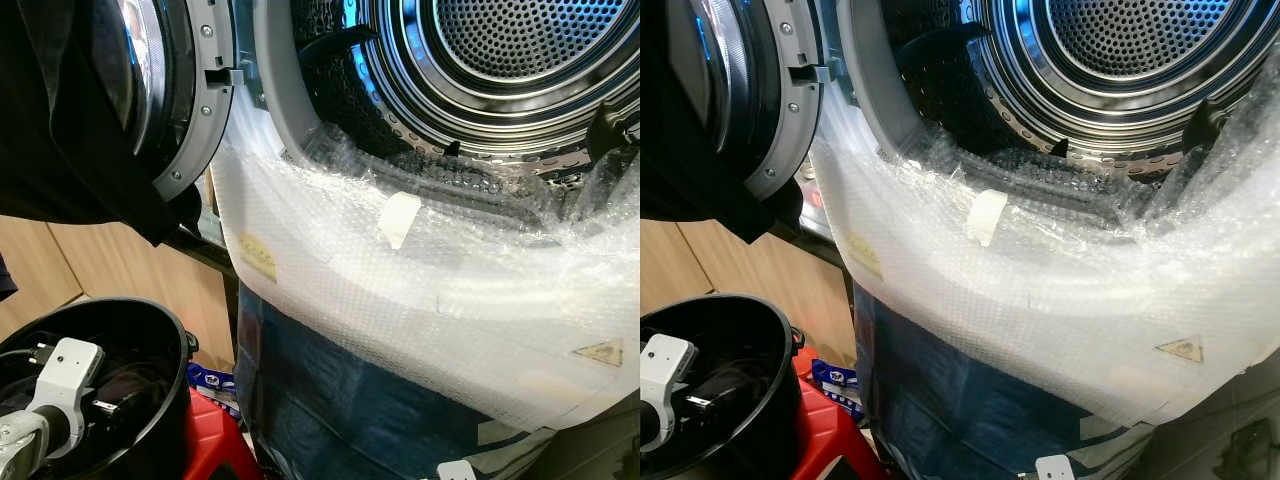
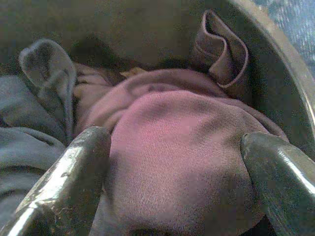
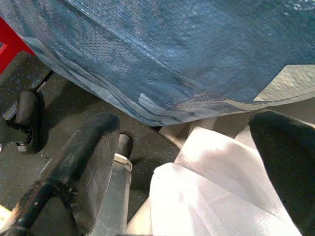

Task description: Clothes washing

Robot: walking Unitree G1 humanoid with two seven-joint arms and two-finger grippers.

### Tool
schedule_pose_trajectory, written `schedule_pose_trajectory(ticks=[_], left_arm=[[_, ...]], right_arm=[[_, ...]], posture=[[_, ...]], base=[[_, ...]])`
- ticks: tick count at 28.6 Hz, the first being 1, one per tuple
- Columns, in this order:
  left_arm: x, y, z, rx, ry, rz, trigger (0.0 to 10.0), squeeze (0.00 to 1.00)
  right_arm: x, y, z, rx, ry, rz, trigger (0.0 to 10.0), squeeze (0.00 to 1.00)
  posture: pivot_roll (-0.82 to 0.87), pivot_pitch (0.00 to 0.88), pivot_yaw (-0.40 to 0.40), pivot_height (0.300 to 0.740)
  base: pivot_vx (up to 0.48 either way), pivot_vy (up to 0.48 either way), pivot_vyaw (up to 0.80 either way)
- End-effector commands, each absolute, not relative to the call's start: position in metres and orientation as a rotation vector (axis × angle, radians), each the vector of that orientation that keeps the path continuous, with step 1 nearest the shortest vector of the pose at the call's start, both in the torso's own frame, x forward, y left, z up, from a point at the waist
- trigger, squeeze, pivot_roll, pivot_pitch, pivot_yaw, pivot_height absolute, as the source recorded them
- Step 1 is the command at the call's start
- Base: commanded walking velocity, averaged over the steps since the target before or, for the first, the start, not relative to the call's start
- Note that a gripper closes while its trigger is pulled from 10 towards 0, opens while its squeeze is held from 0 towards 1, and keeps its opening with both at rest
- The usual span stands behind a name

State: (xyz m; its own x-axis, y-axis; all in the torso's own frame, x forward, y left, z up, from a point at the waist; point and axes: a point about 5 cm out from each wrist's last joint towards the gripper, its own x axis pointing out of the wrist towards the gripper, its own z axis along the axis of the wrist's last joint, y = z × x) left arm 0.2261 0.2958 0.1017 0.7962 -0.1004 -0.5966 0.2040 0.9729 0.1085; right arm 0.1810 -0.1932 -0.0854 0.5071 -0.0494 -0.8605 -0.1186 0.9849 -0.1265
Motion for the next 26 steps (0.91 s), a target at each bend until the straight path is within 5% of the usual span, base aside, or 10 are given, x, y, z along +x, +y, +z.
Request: schedule_pose_trajectory(ticks=[1, 17, 19, 21, 26], left_arm=[[0.224, 0.296, 0.099, 0.191, 0.662, -0.171, 10.0, 0.00], [0.238, 0.279, 0.084, 0.073, 0.697, -0.230, 10.0, 0.00], [0.240, 0.276, 0.083, 0.059, 0.705, -0.237, 8.2, 0.00], [0.242, 0.275, 0.083, 0.066, 0.691, -0.234, 0.7, 0.00], [0.239, 0.274, 0.076, 0.062, 0.721, -0.231, 0.8, 0.00]], right_arm=[[0.179, -0.197, -0.086, -0.171, 1.045, 0.027, 10.0, 0.00], [0.174, -0.197, -0.088, -0.180, 1.053, 0.031, 10.0, 0.00], [0.173, -0.198, -0.088, -0.182, 1.057, 0.031, 10.0, 0.00], [0.173, -0.199, -0.088, -0.184, 1.057, 0.031, 10.0, 0.00], [0.175, -0.202, -0.087, -0.191, 1.053, 0.025, 10.0, 0.00]], posture=[[0.17, 0.014, -0.054, 0.740], [0.11, 0.000, -0.027, 0.740], [0.11, 0.000, -0.031, 0.740], [0.12, 0.000, -0.034, 0.740], [0.11, 0.000, -0.037, 0.740]], base=[[0.000, 0.000, 0.00], [0.000, 0.000, 0.00], [0.000, 0.000, 0.00], [0.000, 0.000, 0.00], [0.000, 0.000, 0.00]])
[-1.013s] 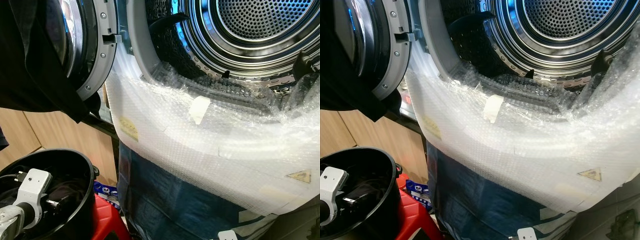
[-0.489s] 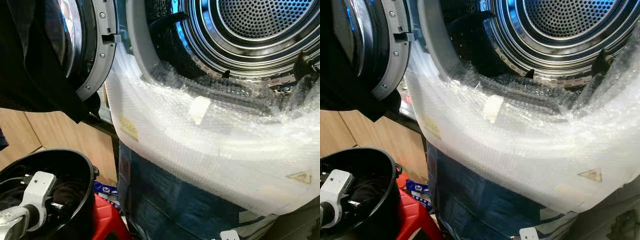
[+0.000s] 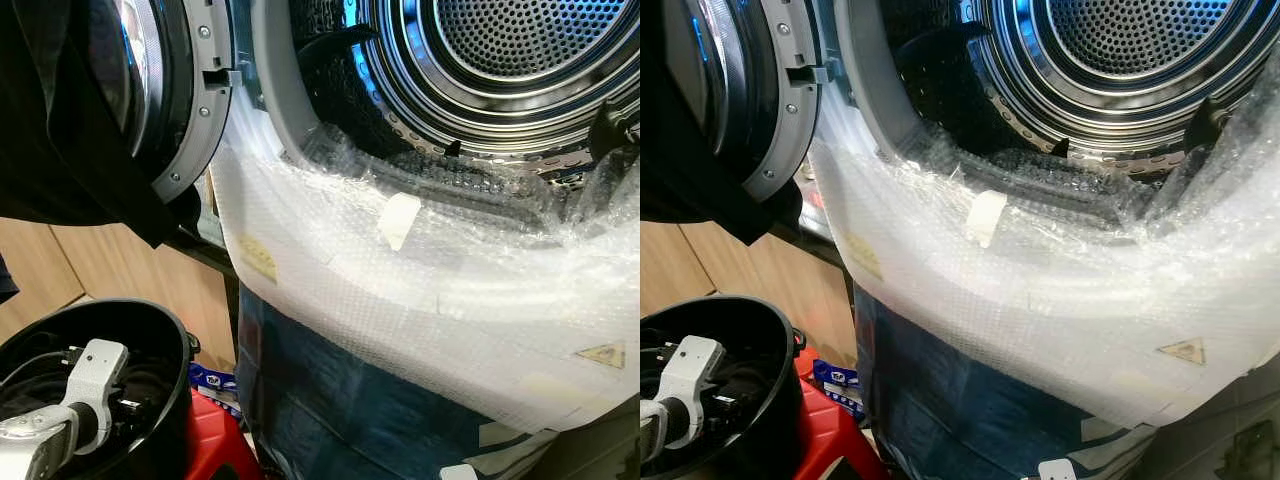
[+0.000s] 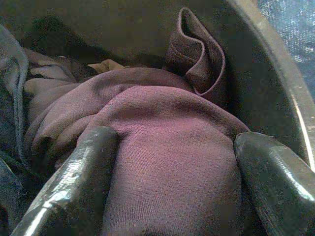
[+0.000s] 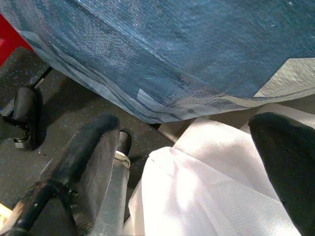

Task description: Clothes washing

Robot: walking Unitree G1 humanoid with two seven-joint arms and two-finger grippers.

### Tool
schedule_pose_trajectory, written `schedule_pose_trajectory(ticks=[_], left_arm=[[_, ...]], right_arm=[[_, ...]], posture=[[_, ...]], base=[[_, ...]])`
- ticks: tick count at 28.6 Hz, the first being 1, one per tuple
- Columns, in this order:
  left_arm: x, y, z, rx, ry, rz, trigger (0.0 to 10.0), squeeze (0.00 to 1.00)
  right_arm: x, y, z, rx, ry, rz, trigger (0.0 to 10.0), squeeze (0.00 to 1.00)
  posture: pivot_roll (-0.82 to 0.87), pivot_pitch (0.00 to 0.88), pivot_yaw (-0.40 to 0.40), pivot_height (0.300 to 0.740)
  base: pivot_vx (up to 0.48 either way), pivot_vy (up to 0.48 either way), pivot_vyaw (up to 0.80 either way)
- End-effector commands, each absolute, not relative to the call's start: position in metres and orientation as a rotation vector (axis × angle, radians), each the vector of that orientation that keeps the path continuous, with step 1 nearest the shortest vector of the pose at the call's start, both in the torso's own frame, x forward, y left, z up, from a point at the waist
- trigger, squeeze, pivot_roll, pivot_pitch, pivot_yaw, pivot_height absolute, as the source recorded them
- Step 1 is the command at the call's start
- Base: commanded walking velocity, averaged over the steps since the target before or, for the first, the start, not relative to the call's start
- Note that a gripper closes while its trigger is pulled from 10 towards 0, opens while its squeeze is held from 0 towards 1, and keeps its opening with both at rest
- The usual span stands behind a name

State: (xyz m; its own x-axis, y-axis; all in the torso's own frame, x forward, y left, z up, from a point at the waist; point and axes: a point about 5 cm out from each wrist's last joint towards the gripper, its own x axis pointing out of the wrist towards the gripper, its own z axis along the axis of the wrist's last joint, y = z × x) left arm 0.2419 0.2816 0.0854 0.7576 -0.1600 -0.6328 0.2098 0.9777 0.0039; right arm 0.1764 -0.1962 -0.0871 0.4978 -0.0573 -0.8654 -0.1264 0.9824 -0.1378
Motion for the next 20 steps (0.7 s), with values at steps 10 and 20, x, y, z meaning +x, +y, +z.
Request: schedule_pose_trajectory(ticks=[10, 20], left_arm=[[0.2381, 0.2679, 0.0718, 0.044, 0.729, -0.240, 0.0, 0.00], [0.2384, 0.2711, 0.0744, 0.076, 0.716, -0.225, 0.0, 0.00]], right_arm=[[0.1825, -0.2090, -0.0822, -0.219, 1.040, 0.031, 10.0, 0.00], [0.1833, -0.2054, -0.0824, -0.215, 1.039, 0.042, 10.0, 0.00]], posture=[[0.12, 0.000, -0.053, 0.740], [0.12, 0.000, -0.053, 0.740]], base=[[0.000, 0.000, 0.00], [0.000, 0.000, 0.00]])
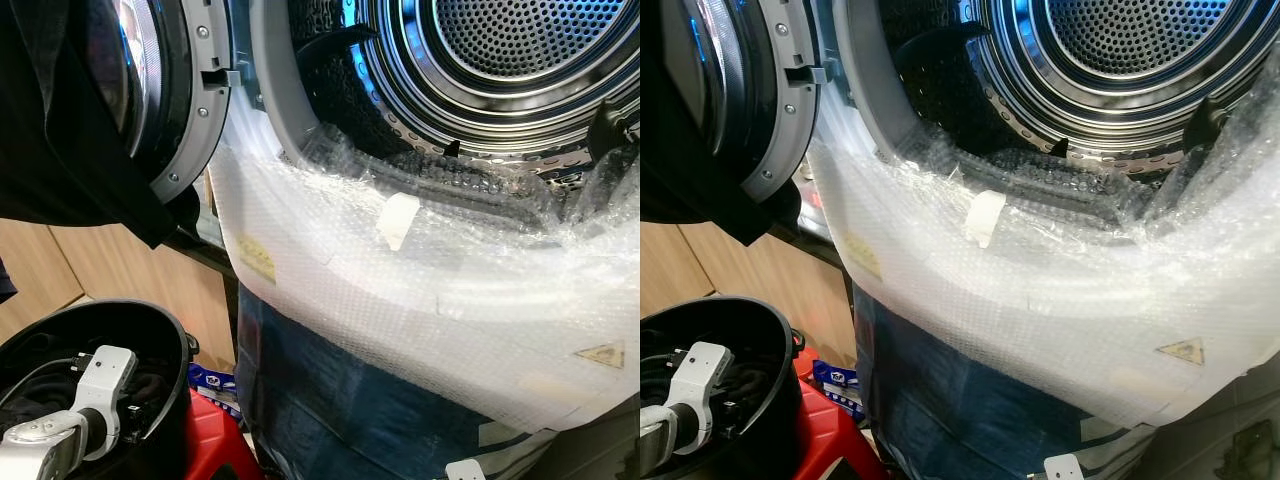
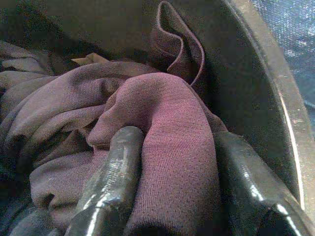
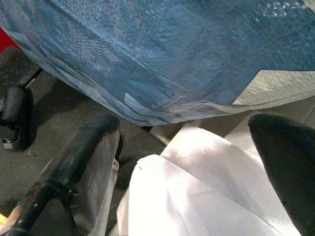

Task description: Clothes washing

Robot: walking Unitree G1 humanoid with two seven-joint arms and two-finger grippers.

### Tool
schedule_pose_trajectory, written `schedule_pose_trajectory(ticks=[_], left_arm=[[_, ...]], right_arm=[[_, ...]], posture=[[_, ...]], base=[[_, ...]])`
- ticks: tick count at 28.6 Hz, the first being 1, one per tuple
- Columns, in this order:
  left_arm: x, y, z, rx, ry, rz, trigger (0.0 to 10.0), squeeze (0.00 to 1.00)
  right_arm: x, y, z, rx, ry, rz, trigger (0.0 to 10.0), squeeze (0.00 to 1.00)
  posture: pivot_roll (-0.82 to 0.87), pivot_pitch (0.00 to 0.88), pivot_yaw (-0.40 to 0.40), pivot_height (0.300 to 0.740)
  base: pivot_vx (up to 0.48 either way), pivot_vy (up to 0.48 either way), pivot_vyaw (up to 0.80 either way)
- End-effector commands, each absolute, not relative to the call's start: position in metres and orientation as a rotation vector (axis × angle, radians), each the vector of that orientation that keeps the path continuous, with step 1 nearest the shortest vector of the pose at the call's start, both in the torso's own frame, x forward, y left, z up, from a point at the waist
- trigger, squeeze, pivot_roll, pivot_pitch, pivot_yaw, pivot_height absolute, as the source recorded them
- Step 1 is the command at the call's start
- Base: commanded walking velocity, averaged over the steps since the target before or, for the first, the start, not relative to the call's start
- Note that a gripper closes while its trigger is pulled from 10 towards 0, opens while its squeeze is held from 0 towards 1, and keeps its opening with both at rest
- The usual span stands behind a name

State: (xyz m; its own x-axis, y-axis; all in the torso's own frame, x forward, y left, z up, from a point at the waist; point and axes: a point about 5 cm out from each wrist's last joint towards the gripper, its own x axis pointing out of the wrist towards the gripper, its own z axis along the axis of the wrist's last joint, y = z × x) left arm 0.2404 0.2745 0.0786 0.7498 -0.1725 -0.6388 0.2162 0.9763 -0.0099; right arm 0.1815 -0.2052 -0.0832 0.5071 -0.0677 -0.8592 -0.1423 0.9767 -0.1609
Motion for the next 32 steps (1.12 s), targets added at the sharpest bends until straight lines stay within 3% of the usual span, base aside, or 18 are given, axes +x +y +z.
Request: schedule_pose_trajectory(ticks=[1, 18, 25, 32], left_arm=[[0.238, 0.271, 0.074, 0.075, 0.721, -0.227, 0.0, 0.00], [0.244, 0.280, 0.093, 0.102, 0.626, -0.131, 0.0, 0.00], [0.246, 0.282, 0.145, 0.099, 0.413, -0.120, 0.0, 0.00], [0.244, 0.263, 0.201, 0.163, 0.164, -0.312, 0.0, 0.00]], right_arm=[[0.183, -0.205, -0.082, -0.212, 1.039, 0.041, 10.0, 0.00], [0.185, -0.203, -0.082, -0.216, 1.032, 0.041, 10.0, 0.00], [0.190, -0.199, -0.080, -0.226, 1.021, 0.065, 10.0, 0.00], [0.192, -0.200, -0.079, -0.235, 1.020, 0.071, 10.0, 0.00]], posture=[[0.12, 0.000, -0.053, 0.740], [0.16, 0.000, -0.070, 0.740], [0.18, 0.000, -0.091, 0.740], [0.19, 0.000, -0.093, 0.740]], base=[[0.000, 0.000, 0.00], [0.000, 0.000, 0.00], [0.000, 0.000, 0.00], [0.000, 0.000, 0.00]])
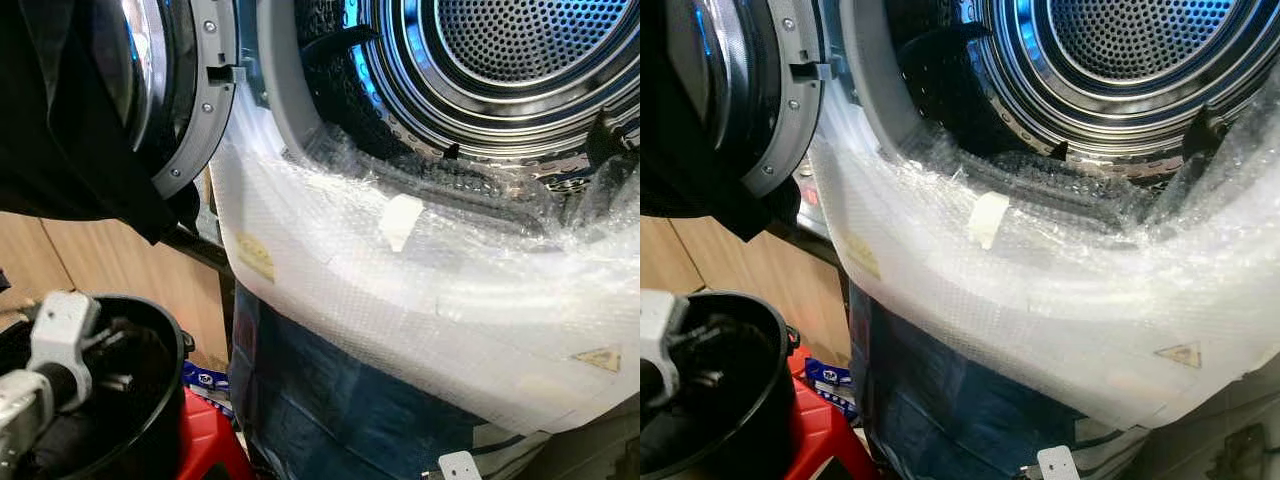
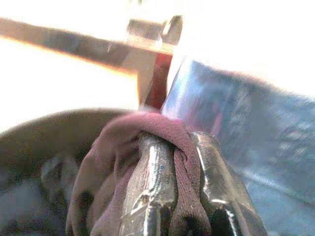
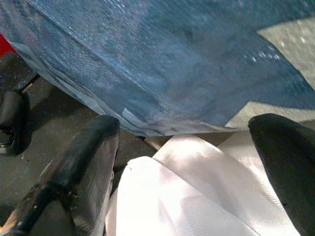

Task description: Clothes washing

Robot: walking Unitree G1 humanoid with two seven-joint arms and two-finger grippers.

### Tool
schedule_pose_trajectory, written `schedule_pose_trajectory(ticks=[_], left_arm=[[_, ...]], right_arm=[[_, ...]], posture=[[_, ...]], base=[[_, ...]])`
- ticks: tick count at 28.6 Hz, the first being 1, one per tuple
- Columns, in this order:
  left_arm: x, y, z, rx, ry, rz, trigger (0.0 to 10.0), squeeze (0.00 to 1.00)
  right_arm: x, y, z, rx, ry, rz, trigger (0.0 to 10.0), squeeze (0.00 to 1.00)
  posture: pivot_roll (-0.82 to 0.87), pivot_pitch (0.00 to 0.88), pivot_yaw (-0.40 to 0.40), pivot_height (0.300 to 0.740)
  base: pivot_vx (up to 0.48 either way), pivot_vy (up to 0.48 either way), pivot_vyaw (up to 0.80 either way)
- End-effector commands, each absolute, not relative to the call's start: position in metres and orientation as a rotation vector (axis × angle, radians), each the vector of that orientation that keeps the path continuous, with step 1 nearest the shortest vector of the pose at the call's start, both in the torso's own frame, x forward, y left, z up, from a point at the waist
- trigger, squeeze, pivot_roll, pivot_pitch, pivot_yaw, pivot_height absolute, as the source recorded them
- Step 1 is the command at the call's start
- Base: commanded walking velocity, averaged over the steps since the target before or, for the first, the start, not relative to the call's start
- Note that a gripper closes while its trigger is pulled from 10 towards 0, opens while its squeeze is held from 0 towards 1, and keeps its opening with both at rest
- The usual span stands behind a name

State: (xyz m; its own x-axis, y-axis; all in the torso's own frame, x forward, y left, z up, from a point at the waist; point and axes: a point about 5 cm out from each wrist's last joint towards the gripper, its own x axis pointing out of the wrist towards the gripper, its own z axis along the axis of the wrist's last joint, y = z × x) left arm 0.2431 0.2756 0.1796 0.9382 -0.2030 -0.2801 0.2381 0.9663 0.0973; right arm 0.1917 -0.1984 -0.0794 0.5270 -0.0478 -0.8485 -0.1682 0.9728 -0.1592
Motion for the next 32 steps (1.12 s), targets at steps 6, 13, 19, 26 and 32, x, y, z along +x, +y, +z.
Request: schedule_pose_trajectory(ticks=[6, 13, 19, 26, 32], left_arm=[[0.250, 0.205, 0.232, 0.188, 0.054, -0.658, 0.0, 0.00], [0.263, 0.163, 0.253, 0.204, -0.030, -0.904, 0.0, 0.00], [0.271, 0.136, 0.247, 0.198, -0.017, -1.086, 0.0, 0.00], [0.270, 0.104, 0.230, 0.156, 0.021, -1.244, 0.0, 0.00], [0.272, 0.113, 0.209, 0.146, 0.096, -1.196, 0.0, 0.00]], right_arm=[[0.194, -0.199, -0.078, -0.229, 1.015, 0.066, 10.0, 0.00], [0.192, -0.197, -0.080, -0.217, 1.017, 0.061, 10.0, 0.00], [0.192, -0.196, -0.080, -0.210, 1.016, 0.055, 10.0, 0.00], [0.191, -0.197, -0.080, -0.214, 1.016, 0.056, 10.0, 0.00], [0.188, -0.191, -0.082, -0.261, 1.014, 0.184, 10.0, 0.00]], posture=[[0.18, 0.000, -0.084, 0.740], [0.16, 0.000, -0.072, 0.740], [0.14, 0.000, -0.060, 0.740], [0.12, 0.000, -0.053, 0.740], [0.11, 0.000, -0.049, 0.740]], base=[[0.000, 0.000, 0.00], [0.000, 0.000, 0.00], [0.000, 0.000, 0.00], [0.000, 0.000, 0.00], [0.000, 0.000, 0.00]])
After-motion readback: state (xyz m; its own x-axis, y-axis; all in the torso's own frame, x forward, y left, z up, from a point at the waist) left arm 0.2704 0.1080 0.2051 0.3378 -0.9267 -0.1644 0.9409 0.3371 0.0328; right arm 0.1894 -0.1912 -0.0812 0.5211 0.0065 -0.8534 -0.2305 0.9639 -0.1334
